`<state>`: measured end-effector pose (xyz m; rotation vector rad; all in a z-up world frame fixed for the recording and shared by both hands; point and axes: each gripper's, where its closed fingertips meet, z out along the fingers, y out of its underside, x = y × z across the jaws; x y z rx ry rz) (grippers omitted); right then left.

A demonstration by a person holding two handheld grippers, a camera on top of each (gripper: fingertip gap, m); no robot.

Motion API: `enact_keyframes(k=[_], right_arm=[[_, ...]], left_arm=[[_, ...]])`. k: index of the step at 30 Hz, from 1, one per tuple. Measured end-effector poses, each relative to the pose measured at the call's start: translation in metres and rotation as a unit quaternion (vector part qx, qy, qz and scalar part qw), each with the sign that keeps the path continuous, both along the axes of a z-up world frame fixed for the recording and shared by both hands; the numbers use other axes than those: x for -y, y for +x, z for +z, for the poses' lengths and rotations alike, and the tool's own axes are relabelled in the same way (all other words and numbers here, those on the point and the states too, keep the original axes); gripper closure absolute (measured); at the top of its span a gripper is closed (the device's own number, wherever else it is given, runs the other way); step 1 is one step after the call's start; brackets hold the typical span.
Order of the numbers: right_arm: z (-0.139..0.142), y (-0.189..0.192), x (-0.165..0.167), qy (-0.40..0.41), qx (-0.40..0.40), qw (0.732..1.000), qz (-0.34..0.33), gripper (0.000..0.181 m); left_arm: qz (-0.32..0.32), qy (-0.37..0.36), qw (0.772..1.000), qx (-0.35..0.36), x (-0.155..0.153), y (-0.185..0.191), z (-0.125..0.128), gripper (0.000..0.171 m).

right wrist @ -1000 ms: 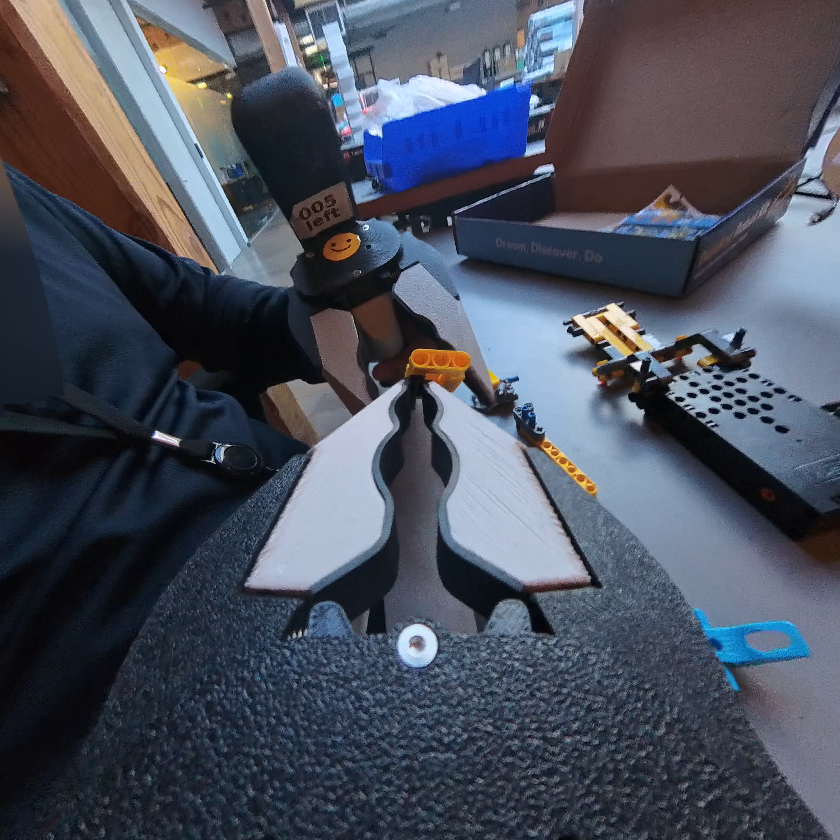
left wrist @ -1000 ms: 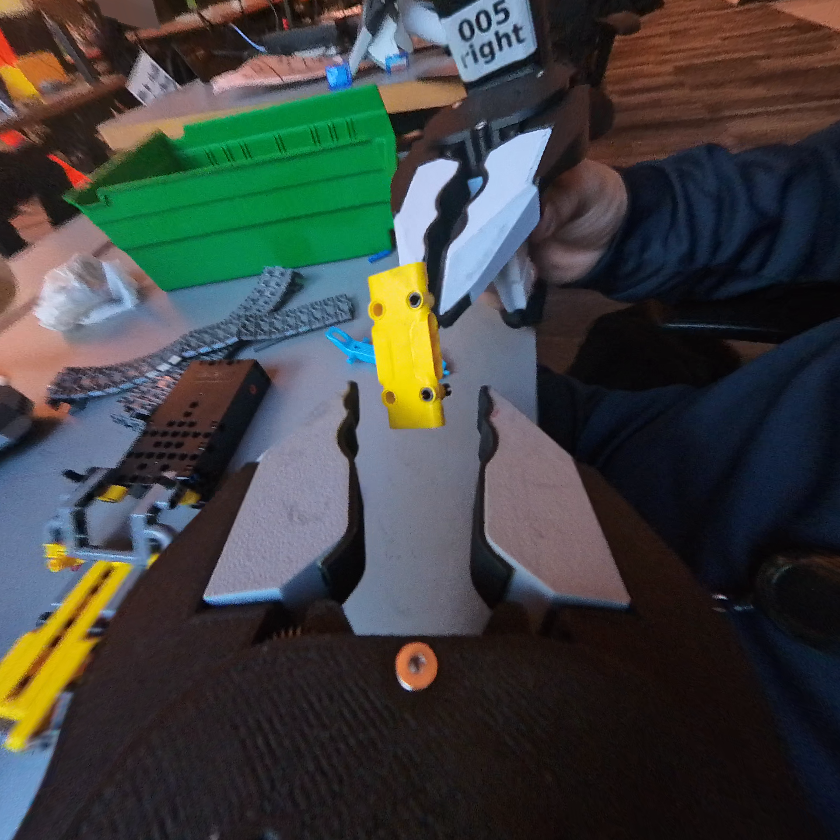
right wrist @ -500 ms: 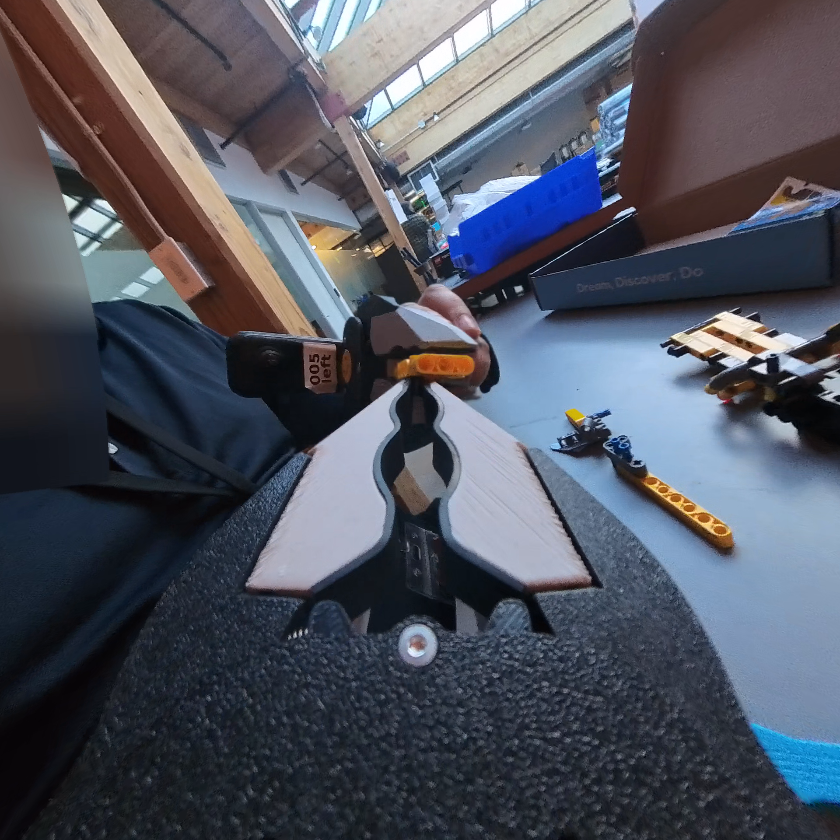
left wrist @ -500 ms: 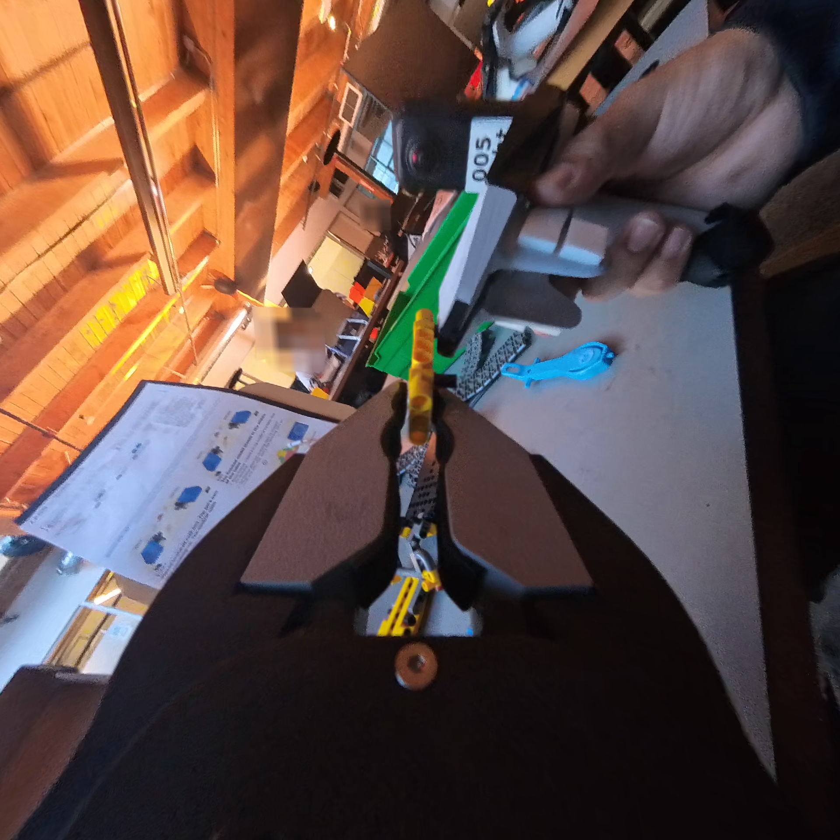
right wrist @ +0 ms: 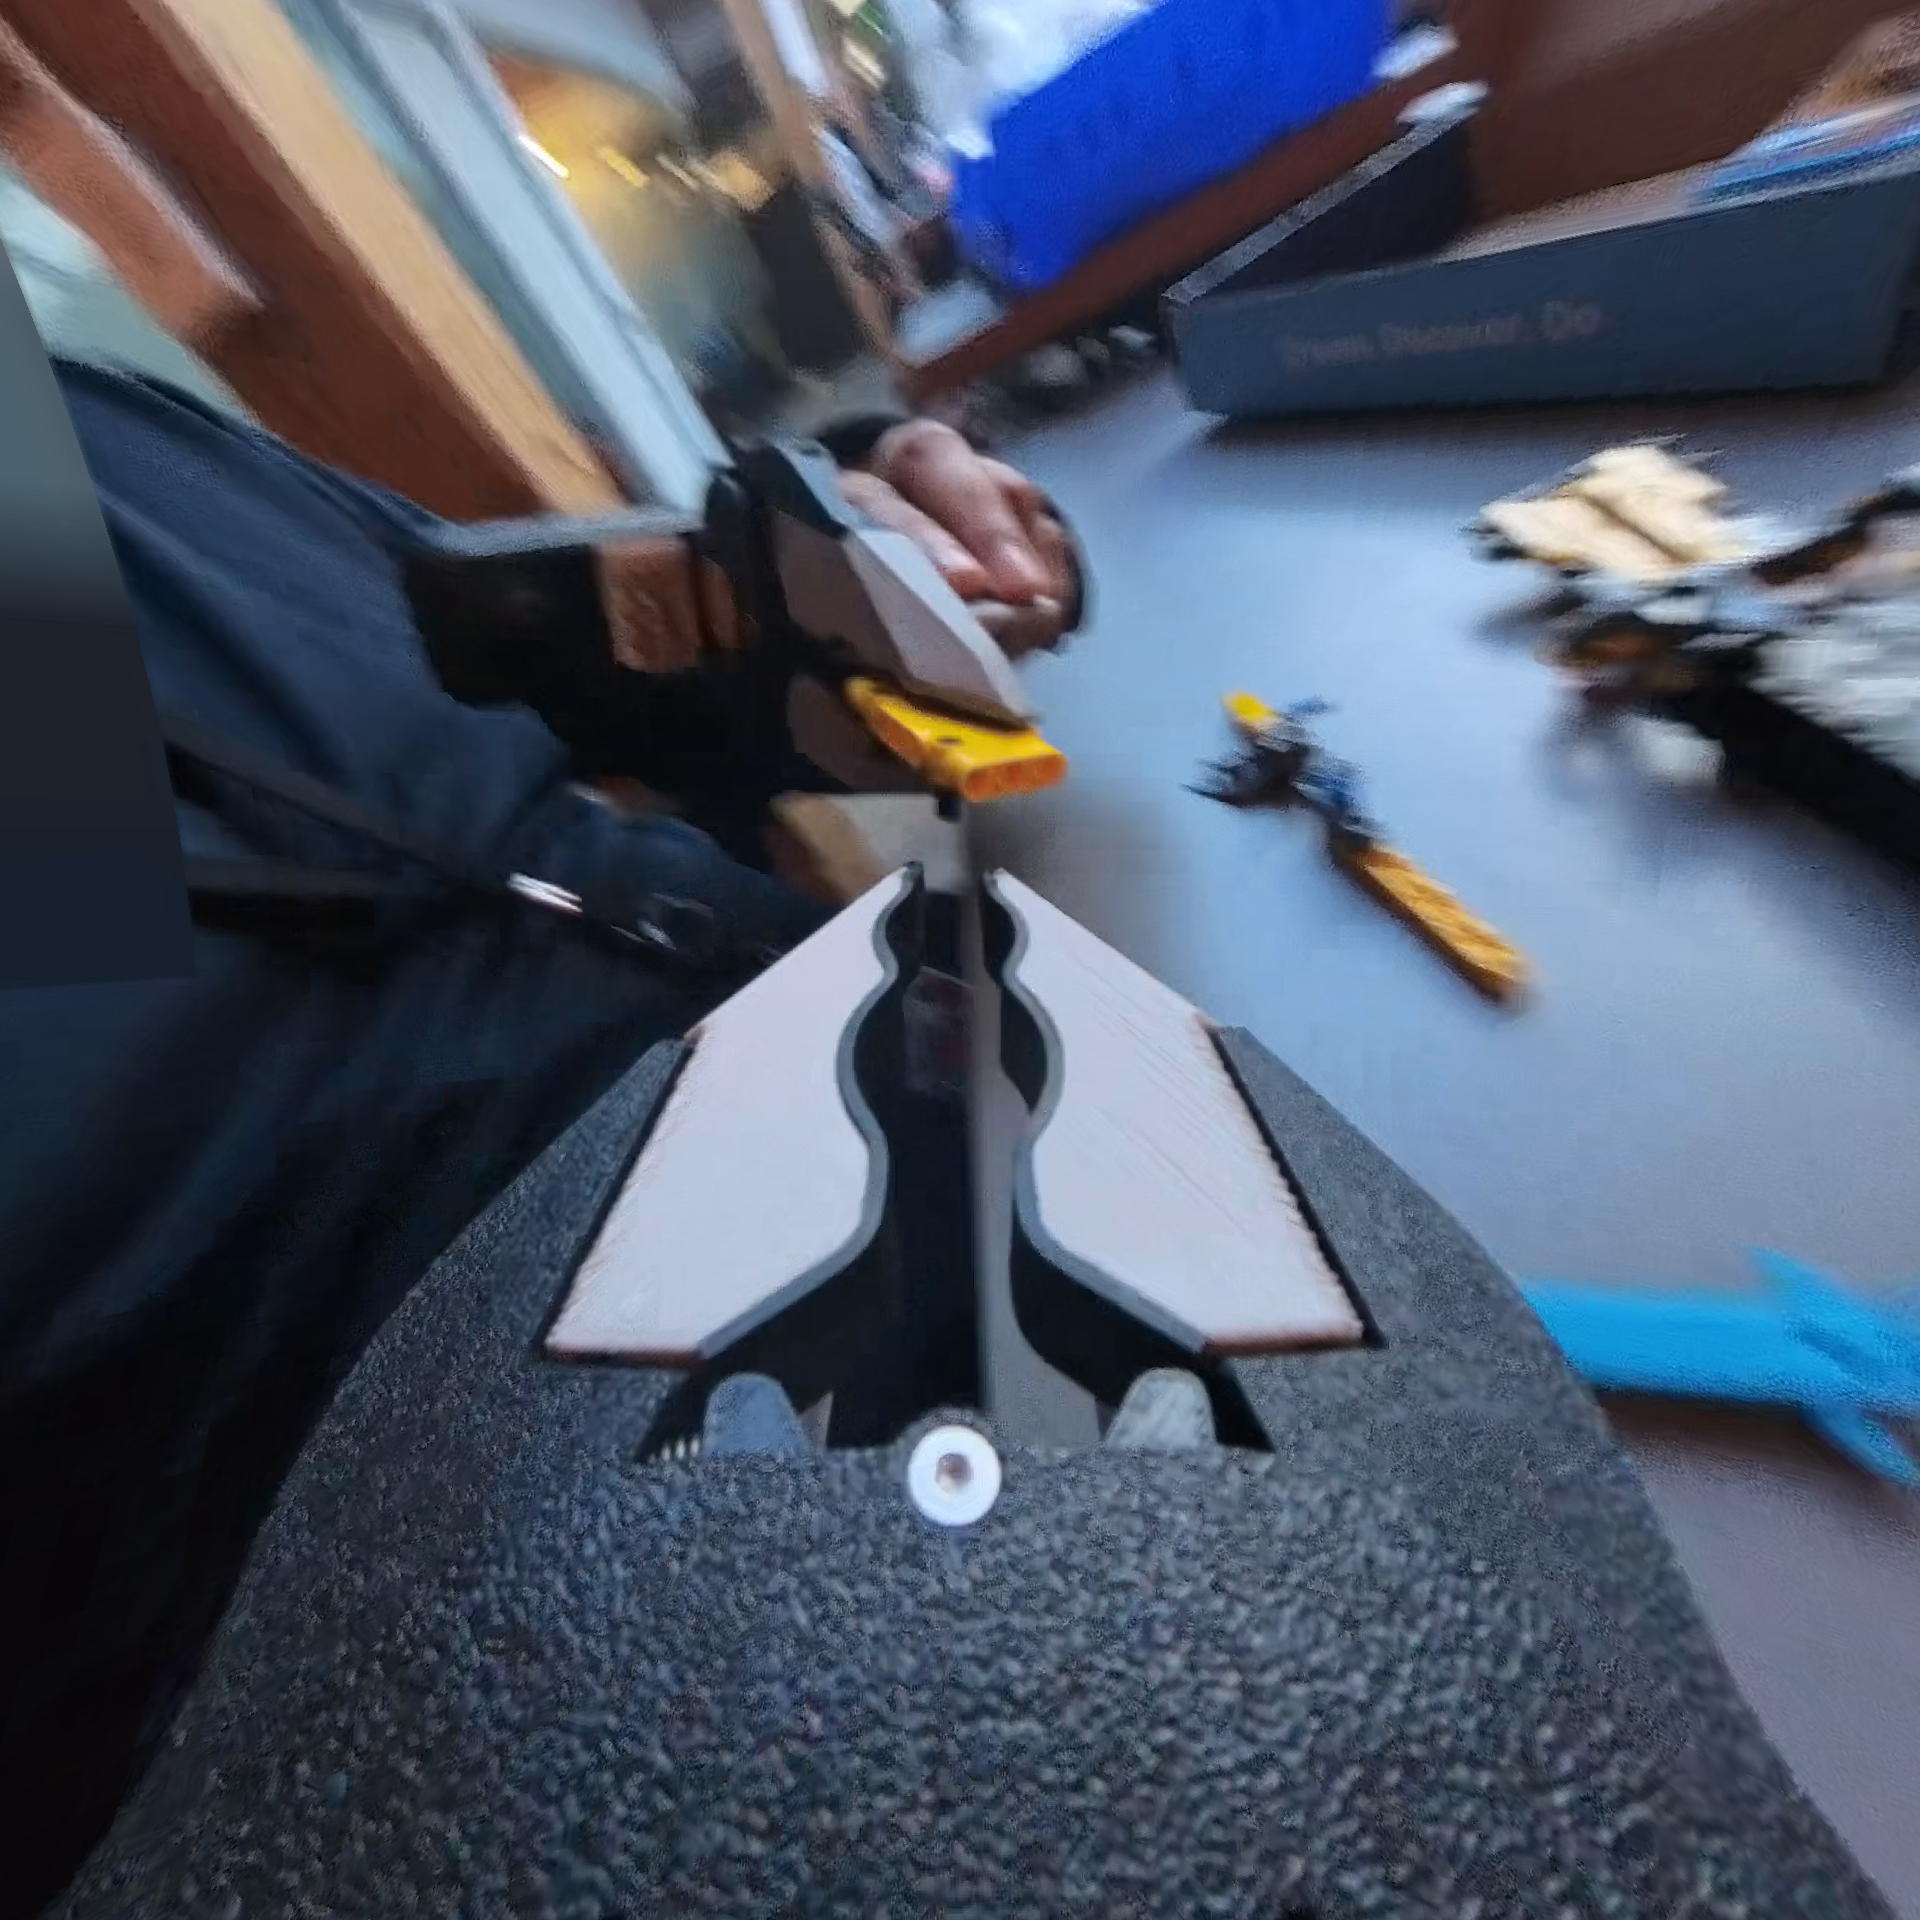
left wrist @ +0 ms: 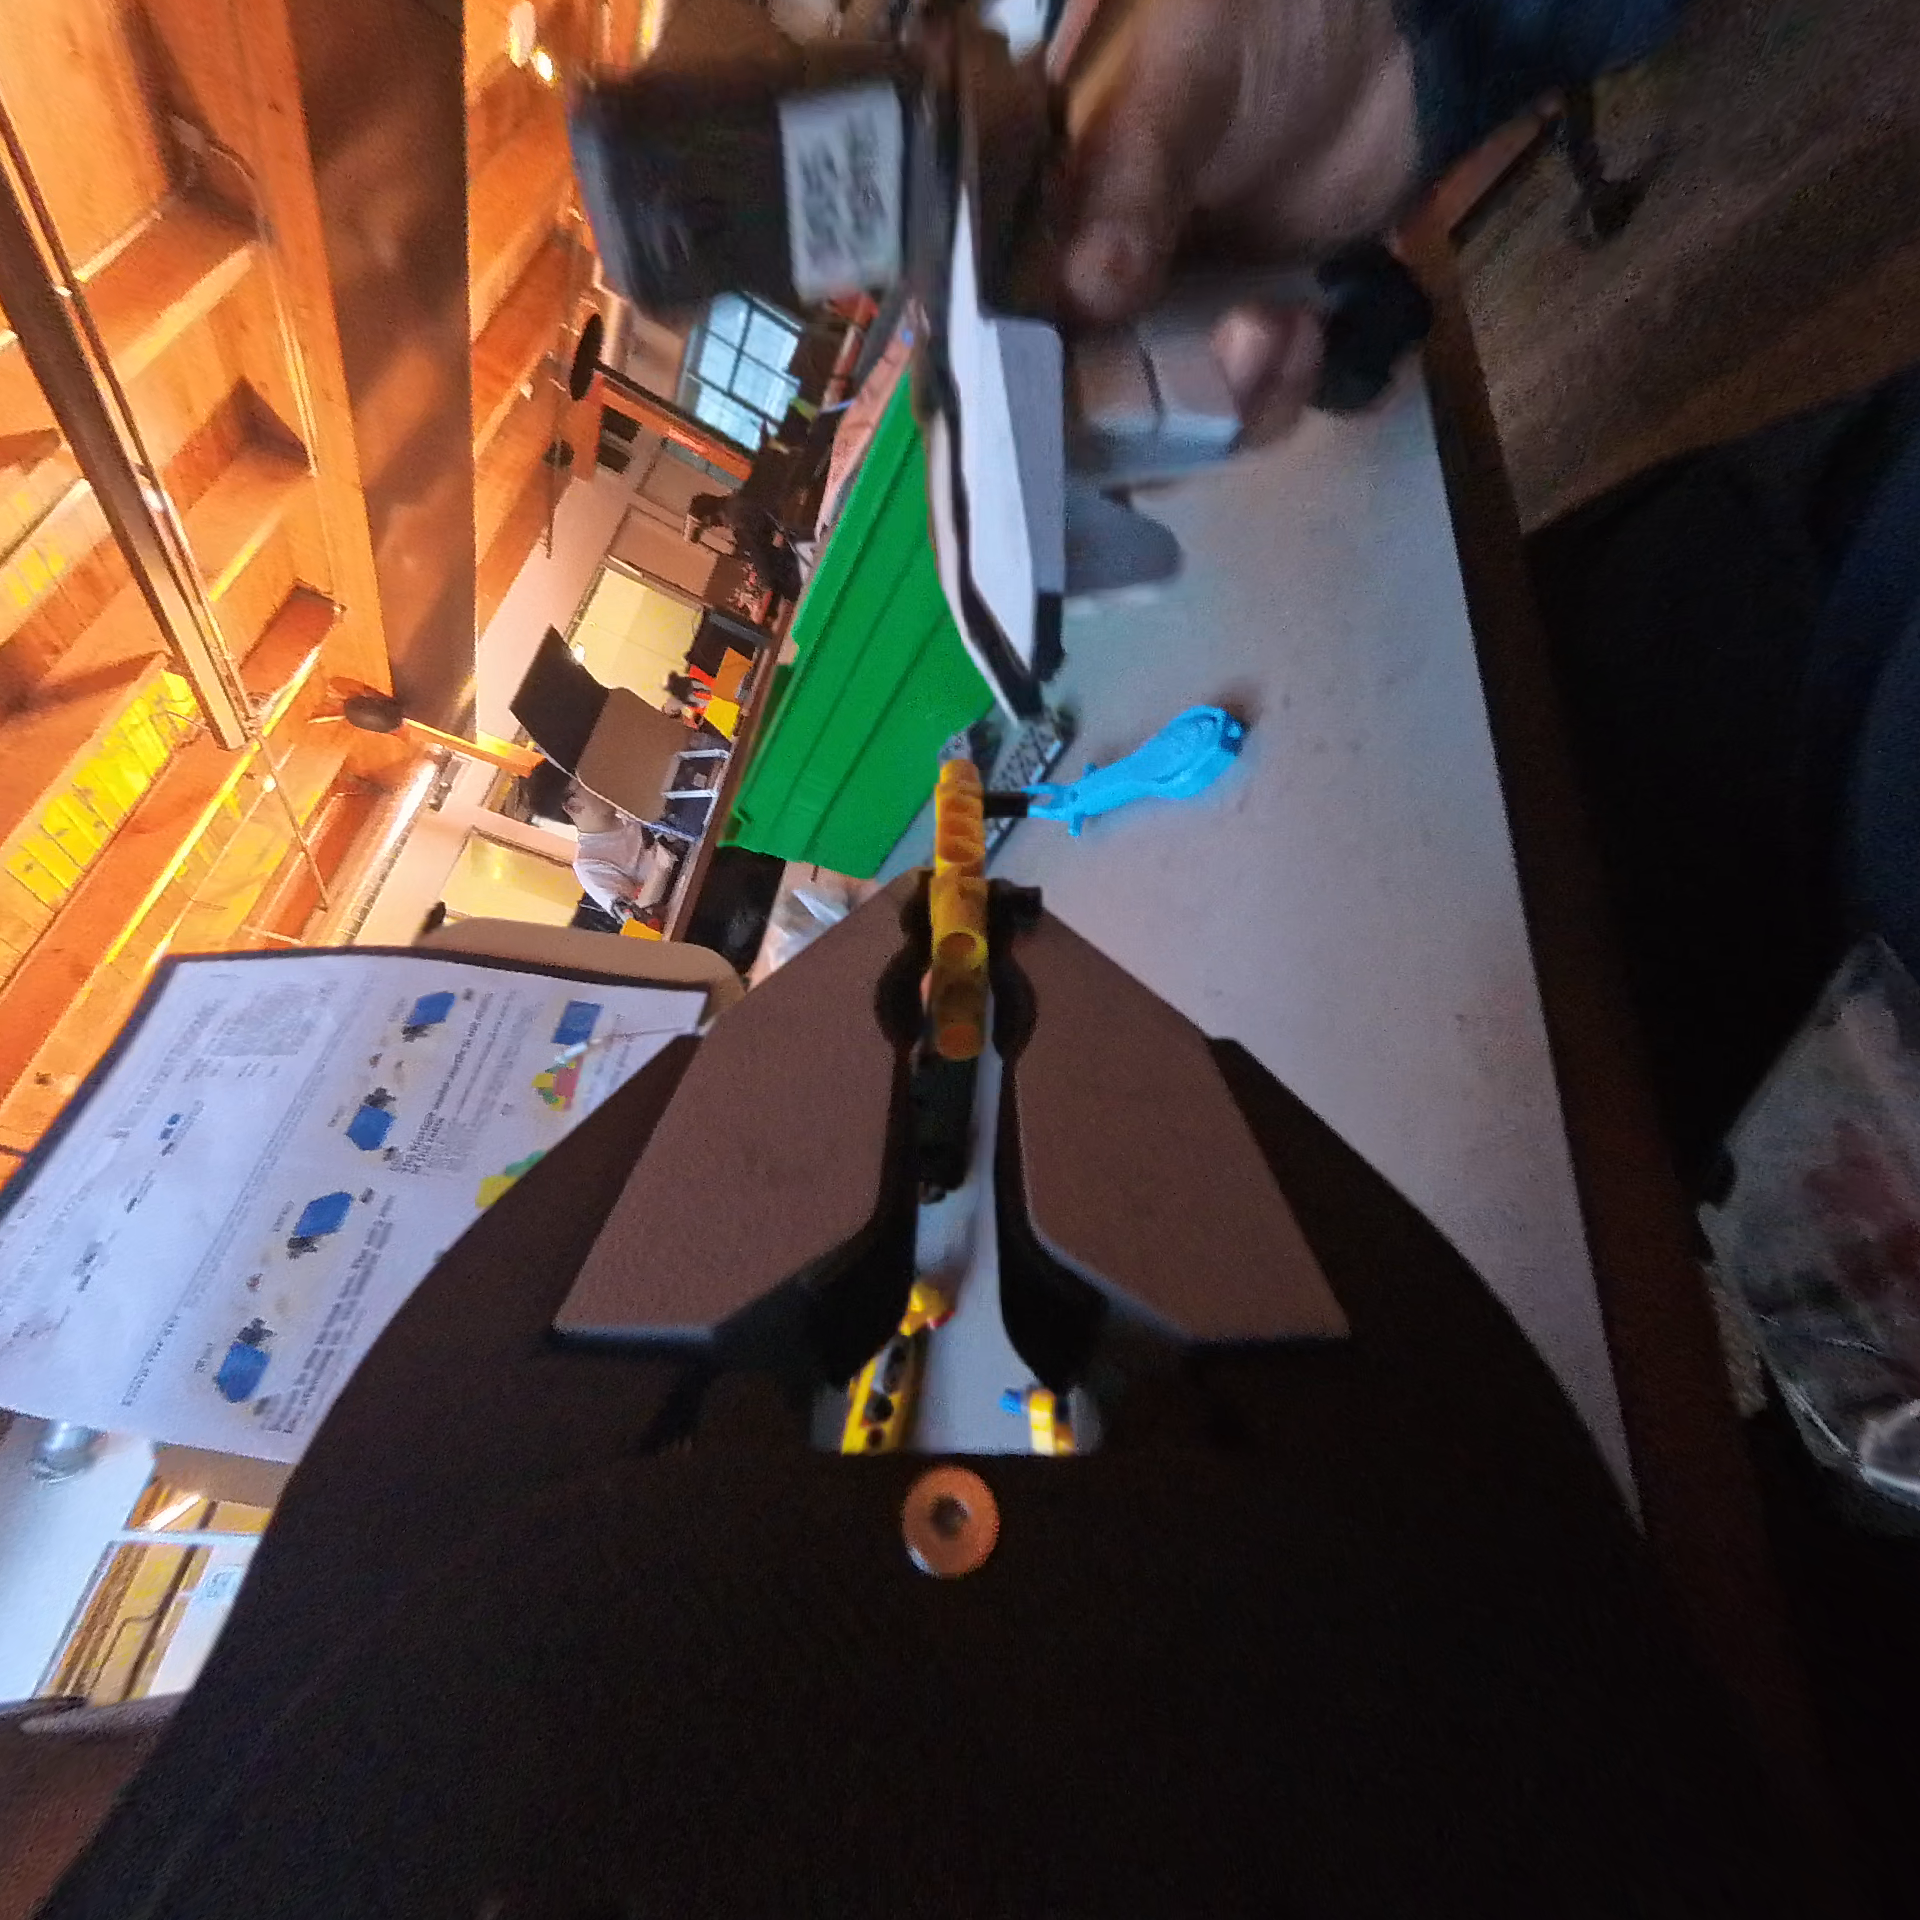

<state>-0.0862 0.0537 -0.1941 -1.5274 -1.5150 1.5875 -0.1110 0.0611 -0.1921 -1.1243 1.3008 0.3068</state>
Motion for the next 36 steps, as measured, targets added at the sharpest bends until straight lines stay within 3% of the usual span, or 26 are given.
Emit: enact_keyframes(k=[4, 9, 11, 15, 23, 29, 36], right_arm=[[-0.007, 0.046, -0.038, 0.193, 0.045, 0.977, -0.076, 0.173], [-0.021, 0.063, -0.036, 0.364, 0.077, 0.926, -0.069, 0.172], [-0.033, 0.06, -0.039, 0.388, 0.107, 0.913, -0.068, 0.171], [-0.046, 0.049, -0.043, 0.322, 0.133, 0.934, -0.079, 0.157], [-0.055, 0.046, -0.052, 0.348, 0.149, 0.921, -0.093, 0.157], [-0.059, 0.051, -0.081, 0.151, 0.177, 0.955, -0.182, 0.155], [-0.062, 0.037, -0.085, 0.031, 0.187, 0.956, -0.225, 0.145]], left_arm=[[-0.024, -0.041, 0.999, 0.006, 0.003, 0.006, -0.019, 0.166], [-0.041, -0.081, 0.996, 0.013, 0.003, 0.015, -0.036, 0.165], [-0.031, -0.075, 0.997, 0.001, 0.0, 0.015, -0.04, 0.165], [0.002, -0.058, 0.997, -0.044, -0.007, 0.012, -0.051, 0.165], [0.03, -0.059, 0.995, -0.075, -0.014, 0.006, -0.061, 0.165], [0.1, -0.03, 0.986, -0.133, -0.031, -0.009, -0.071, 0.165], [0.137, -0.069, 0.981, -0.12, -0.038, -0.015, -0.072, 0.161]])
